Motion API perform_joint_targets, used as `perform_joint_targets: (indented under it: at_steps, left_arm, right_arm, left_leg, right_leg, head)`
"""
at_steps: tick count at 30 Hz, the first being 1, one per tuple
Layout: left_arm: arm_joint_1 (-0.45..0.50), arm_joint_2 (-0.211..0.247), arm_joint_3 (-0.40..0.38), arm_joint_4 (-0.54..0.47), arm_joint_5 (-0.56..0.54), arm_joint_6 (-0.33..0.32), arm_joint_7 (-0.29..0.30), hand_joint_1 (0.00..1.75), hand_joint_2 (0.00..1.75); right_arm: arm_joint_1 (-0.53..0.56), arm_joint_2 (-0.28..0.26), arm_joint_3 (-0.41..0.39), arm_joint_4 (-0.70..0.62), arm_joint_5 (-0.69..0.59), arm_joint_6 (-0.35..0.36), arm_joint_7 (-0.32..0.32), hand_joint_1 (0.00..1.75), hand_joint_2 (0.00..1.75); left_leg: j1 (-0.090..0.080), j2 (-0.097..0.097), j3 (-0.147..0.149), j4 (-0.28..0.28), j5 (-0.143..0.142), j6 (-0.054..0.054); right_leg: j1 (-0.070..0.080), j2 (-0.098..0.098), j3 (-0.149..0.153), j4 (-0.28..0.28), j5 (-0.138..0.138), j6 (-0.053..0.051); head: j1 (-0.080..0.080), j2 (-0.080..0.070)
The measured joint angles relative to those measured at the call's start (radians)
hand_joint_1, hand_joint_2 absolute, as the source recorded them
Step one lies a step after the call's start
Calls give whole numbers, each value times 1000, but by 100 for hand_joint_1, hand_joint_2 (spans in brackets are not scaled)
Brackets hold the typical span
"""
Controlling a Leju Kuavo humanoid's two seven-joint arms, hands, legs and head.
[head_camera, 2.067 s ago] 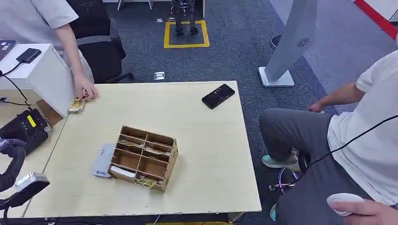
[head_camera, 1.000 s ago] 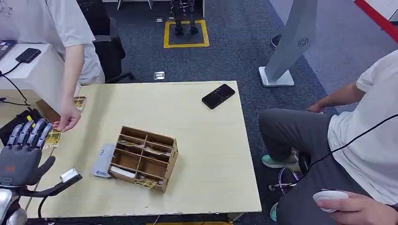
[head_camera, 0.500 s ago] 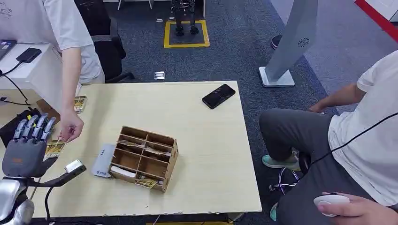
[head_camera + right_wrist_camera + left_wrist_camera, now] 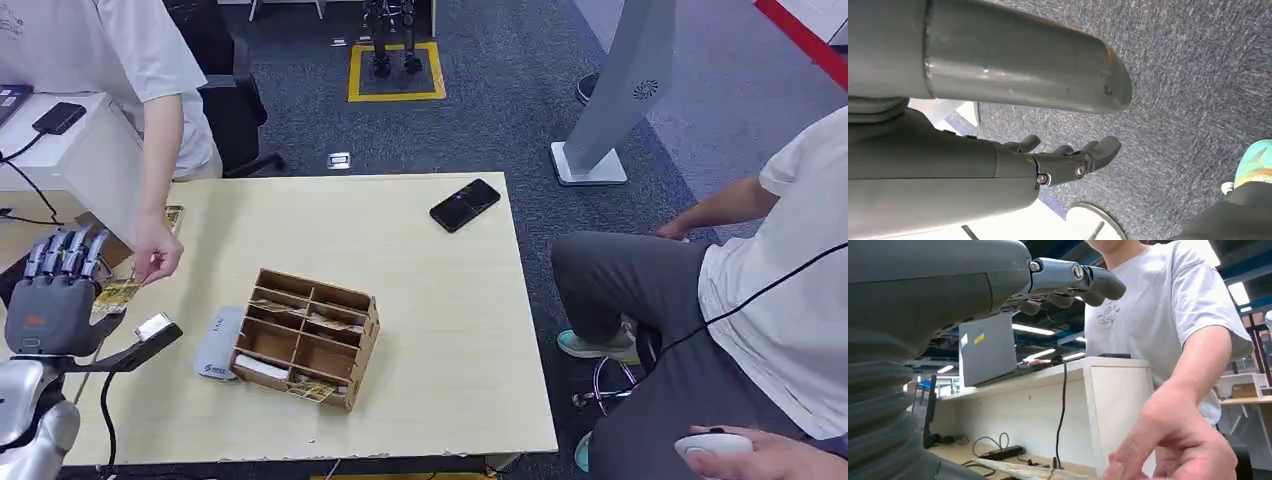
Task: Pass the card to the sensor for recognition and then transmit it.
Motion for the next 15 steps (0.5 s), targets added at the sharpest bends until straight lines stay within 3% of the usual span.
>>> perform_joint_targets:
  at_steps: [9,10,11,15]
  left_arm:
    - [6,1,0,14,11,0,8,2,175]
    - [8,1,0,14,13,0,9,115,175]
    - [9,1,0,14,13,0,10,175,175]
    - [16,2,0,14,21,-1,13,175,175]
  right_arm:
    - [2,0,4,0,0,-12,-11,0,0]
    - [3,0,5,0,0,-14,-12,0,0]
    - [3,0,6,0,0,-14,-13,0,0]
    - [3,0,11,0,0,-17,-16,0,0]
  left_leg:
    - [0,0,0,0,0,0]
    - [0,0,0,0,0,0]
    - [0,0,0,0,0,0]
    - [0,0,-1,0,0,0]
  right_leg:
    - [0,0,0,0,0,0]
    - [0,0,0,0,0,0]
    - [0,0,0,0,0,0]
    - [0,0,0,0,0,0]
  head:
    - [0,0]
    - [0,0]
    - [0,0]
    - [0,0]
